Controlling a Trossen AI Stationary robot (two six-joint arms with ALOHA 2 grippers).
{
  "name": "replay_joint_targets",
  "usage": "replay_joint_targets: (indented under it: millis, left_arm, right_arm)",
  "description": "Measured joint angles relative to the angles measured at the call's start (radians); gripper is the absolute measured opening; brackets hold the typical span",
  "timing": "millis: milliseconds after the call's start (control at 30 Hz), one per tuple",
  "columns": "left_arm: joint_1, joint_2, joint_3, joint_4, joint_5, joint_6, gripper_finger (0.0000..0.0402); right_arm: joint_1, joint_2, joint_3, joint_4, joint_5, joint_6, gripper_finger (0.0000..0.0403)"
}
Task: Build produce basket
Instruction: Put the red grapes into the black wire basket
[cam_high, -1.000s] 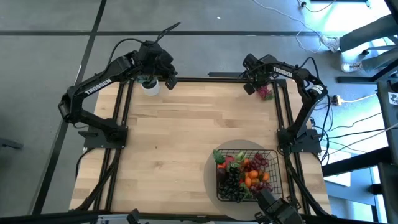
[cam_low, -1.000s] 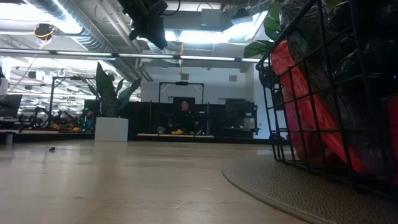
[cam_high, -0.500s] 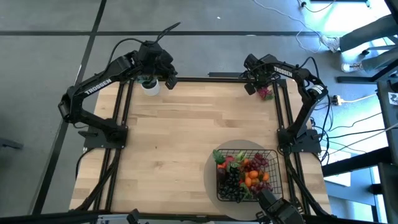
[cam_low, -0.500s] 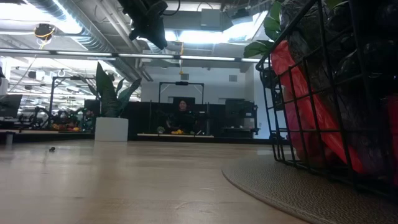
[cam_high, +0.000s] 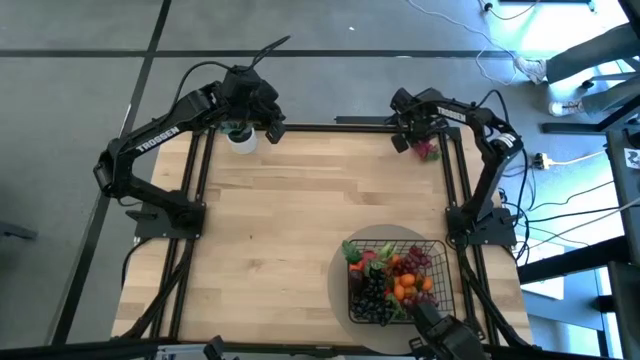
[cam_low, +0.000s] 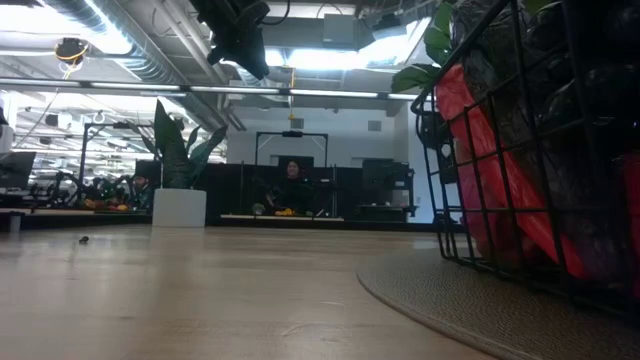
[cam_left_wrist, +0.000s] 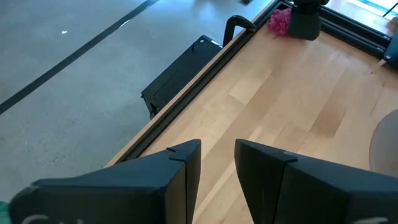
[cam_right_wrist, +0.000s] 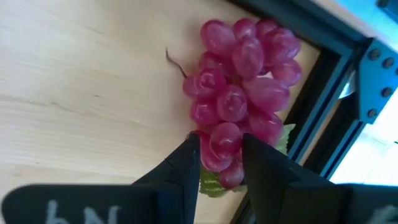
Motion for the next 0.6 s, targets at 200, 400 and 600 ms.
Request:
replay_joint_targets:
  millis: [200, 400, 600]
  left_arm:
    - [0.000, 0.000, 0.000, 0.000, 0.000, 0.000, 0.0087]
    - [0.000, 0.000, 0.000, 0.000, 0.000, 0.000, 0.0087]
    - [0.000, 0.000, 0.000, 0.000, 0.000, 0.000, 0.0087]
  right_arm:
    - [0.000, 0.034, 0.000, -0.005, 0.010, -0.003, 0.0106]
    - [0.000, 0.034, 0.000, -0.005, 0.041, -0.015, 0.0076]
    - [0.000, 0.034, 0.000, -0.005, 0.043, -0.073, 0.0008]
